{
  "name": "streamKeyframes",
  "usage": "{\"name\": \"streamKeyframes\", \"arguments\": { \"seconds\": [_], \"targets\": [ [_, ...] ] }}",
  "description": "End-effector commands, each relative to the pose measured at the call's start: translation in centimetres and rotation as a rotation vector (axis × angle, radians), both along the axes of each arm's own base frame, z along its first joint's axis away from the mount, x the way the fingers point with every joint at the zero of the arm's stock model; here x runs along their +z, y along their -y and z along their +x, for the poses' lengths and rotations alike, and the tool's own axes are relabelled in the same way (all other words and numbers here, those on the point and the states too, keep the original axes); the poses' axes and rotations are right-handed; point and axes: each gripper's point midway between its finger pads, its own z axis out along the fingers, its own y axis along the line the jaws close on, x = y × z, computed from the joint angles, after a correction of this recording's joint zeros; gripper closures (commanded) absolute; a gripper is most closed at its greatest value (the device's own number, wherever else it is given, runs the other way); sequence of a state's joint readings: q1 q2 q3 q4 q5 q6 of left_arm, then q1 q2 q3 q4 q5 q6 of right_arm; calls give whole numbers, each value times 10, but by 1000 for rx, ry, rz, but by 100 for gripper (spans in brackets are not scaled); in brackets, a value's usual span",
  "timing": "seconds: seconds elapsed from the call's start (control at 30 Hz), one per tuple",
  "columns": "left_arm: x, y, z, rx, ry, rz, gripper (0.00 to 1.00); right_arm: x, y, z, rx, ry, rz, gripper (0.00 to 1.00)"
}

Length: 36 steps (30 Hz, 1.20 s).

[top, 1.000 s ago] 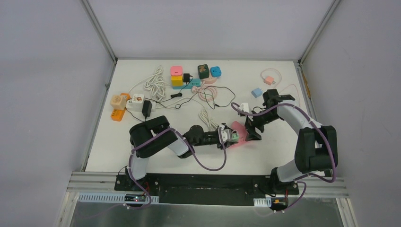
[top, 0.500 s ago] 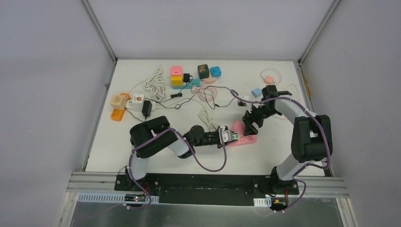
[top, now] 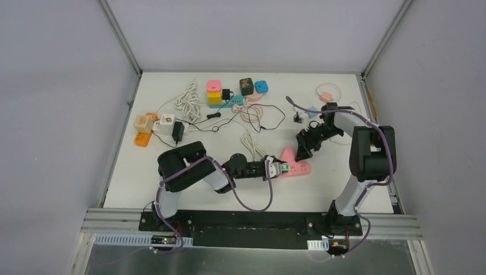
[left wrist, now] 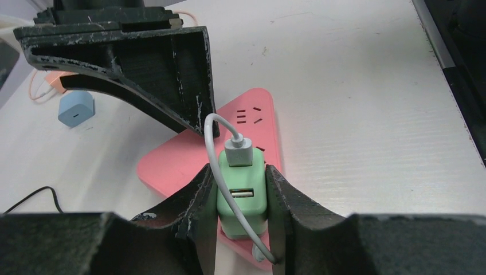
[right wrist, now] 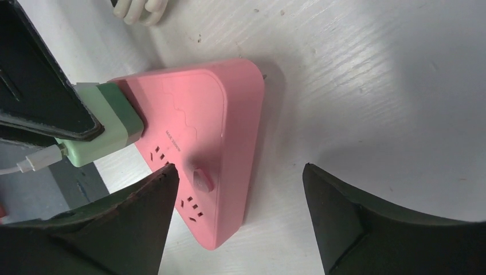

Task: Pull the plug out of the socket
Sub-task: Remove the plug from the socket.

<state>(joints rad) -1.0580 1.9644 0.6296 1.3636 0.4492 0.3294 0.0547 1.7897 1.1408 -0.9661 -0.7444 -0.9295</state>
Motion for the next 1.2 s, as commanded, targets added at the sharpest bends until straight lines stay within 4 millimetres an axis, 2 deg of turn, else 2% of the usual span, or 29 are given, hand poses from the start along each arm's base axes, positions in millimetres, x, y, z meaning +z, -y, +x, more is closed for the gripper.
{"name": "streamKeyframes", "arguments": {
  "seconds": [0.0,0.37,0.67,0.77,0.87,0.97,1.03,1.17],
  "targets": [
    [12,2,-10,-36,65,-38,100,8,-12,-2,-6,-63,61,18],
    [16,2,1,27,38,-53,100,-6,-8,-3,1,-88,7,31],
    [19,-1,14,109,-28,-74,100,-12,-8,-4,15,-91,-24,35],
    [18,1,11,87,-23,-69,100,-13,-8,-4,17,-90,-30,36],
    [6,4,-6,-20,58,-30,100,-15,-7,-4,18,-91,-39,38],
    [1,0,-11,-46,105,-11,100,-17,-6,-3,22,-85,-57,40],
    [6,0,-4,-24,31,-30,100,-19,-6,-3,24,-83,-66,40],
    [16,0,13,0,-224,-92,100,-20,-7,-2,27,-79,-79,41]
  ]
}}
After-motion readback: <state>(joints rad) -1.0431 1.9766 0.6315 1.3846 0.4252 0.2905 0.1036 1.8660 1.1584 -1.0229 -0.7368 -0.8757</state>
